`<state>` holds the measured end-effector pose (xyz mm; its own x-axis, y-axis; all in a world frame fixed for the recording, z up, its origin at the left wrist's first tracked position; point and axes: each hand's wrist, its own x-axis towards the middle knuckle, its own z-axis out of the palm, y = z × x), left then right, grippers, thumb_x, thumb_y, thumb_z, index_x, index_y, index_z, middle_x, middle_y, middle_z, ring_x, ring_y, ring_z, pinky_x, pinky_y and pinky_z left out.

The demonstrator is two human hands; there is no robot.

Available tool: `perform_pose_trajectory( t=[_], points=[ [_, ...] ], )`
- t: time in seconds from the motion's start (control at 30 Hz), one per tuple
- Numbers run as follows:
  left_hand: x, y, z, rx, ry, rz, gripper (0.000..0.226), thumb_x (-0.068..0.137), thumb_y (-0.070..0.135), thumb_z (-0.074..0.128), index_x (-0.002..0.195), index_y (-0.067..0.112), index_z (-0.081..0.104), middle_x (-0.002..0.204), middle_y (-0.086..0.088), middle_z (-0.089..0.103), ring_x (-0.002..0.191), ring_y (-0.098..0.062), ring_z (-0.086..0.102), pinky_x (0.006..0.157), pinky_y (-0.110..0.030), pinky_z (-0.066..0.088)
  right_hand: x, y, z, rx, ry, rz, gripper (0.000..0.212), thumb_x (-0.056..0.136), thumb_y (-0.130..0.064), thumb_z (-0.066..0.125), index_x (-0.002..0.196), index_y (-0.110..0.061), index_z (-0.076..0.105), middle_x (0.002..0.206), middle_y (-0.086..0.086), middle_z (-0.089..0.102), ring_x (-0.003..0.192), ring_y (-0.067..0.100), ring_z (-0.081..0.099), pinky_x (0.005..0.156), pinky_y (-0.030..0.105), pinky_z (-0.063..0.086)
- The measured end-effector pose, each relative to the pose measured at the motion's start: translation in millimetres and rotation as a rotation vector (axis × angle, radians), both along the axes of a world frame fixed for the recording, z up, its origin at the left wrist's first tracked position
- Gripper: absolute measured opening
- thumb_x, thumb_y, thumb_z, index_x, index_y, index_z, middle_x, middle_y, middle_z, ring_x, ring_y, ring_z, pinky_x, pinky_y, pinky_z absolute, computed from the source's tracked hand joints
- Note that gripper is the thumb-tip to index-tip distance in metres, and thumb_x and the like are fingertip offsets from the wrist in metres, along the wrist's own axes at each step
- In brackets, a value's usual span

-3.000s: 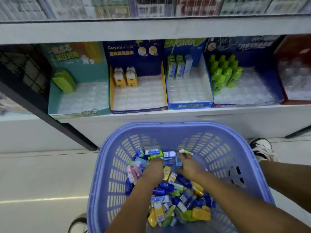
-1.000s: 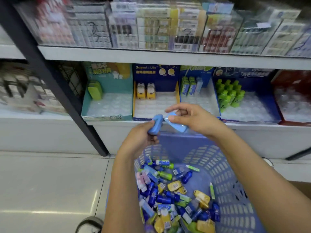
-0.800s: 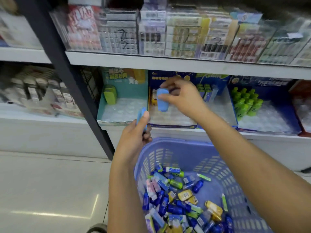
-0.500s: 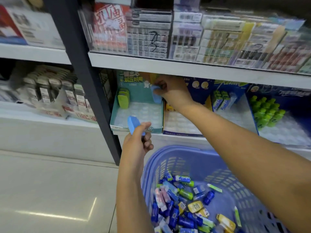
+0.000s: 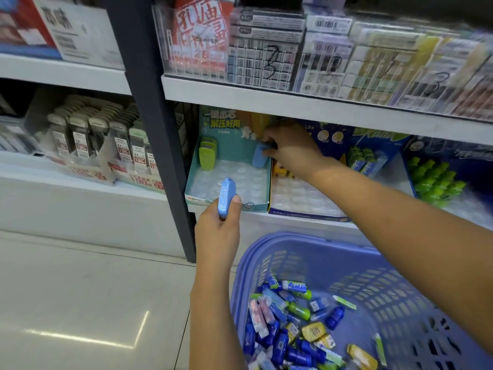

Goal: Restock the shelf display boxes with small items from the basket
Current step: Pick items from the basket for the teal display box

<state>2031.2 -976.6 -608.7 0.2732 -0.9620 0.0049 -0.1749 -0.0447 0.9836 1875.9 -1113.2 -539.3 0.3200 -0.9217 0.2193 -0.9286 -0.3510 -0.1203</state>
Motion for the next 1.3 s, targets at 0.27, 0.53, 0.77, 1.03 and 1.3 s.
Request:
perform_pose_trajectory(
  t=[0.27, 0.53, 0.77, 1.03, 1.3],
  points=[
    [3, -2, 2, 0.048, 0.024, -0.018, 0.041, 0.092, 0.043, 0.052, 0.076, 0.005, 0.054, 0.059, 0.004, 0.042, 0.066, -0.019, 0.054, 0.054, -0.022, 0.037, 13, -2, 4, 0.017, 0.241, -0.005, 0.02, 0.088, -0.005, 0.051, 0.103, 0.002, 0.062, 0.109, 0.02, 0.058, 0.106, 0.031, 0.054, 0.072, 0.024, 0.031],
    [0, -2, 11, 0.0, 0.012, 0.003, 0.025, 0.092, 0.041, 0.053, 0.093, 0.017, 0.051, 0.072, 0.0, 0.054, 0.057, -0.011, 0.049, 0.042, -0.008, 0.036, 19, 5, 3, 0.135, 0.141, -0.099, 0.022, 0.09, -0.006, 0.051, 0.104, 0.006, 0.063, 0.116, 0.02, 0.055, 0.103, 0.029, 0.053, 0.075, 0.022, 0.033],
    [6, -1, 23, -0.084, -0.067, 0.071, 0.019, 0.085, 0.031, 0.067, 0.076, 0.016, 0.058, 0.065, 0.004, 0.06, 0.061, -0.013, 0.058, 0.049, -0.01, 0.039, 27, 54, 27, 0.186, -0.138, 0.11, 0.041, 0.092, -0.011, 0.048, 0.132, -0.019, 0.053, 0.1, -0.006, 0.056, 0.087, 0.008, 0.053, 0.073, 0.015, 0.035],
    [-1, -10, 33, -0.209, -0.122, 0.022, 0.026, 0.084, 0.018, 0.069, 0.109, 0.014, 0.064, 0.078, 0.009, 0.062, 0.066, 0.006, 0.054, 0.059, -0.005, 0.042, 22, 85, 39, 0.103, -0.128, 0.386, 0.028, 0.086, -0.021, 0.066, 0.113, -0.019, 0.064, 0.104, -0.001, 0.068, 0.093, 0.014, 0.059, 0.085, 0.029, 0.046],
    [-30, -18, 17, -0.104, -0.797, -0.304, 0.04, 0.092, 0.033, 0.055, 0.126, 0.011, 0.055, 0.129, -0.006, 0.057, 0.124, -0.022, 0.044, 0.115, -0.031, 0.007, 4, 30, 4, 0.061, -0.251, 0.013, 0.028, 0.088, -0.013, 0.06, 0.116, -0.01, 0.059, 0.114, 0.013, 0.063, 0.104, 0.028, 0.057, 0.088, 0.032, 0.047]
  ],
)
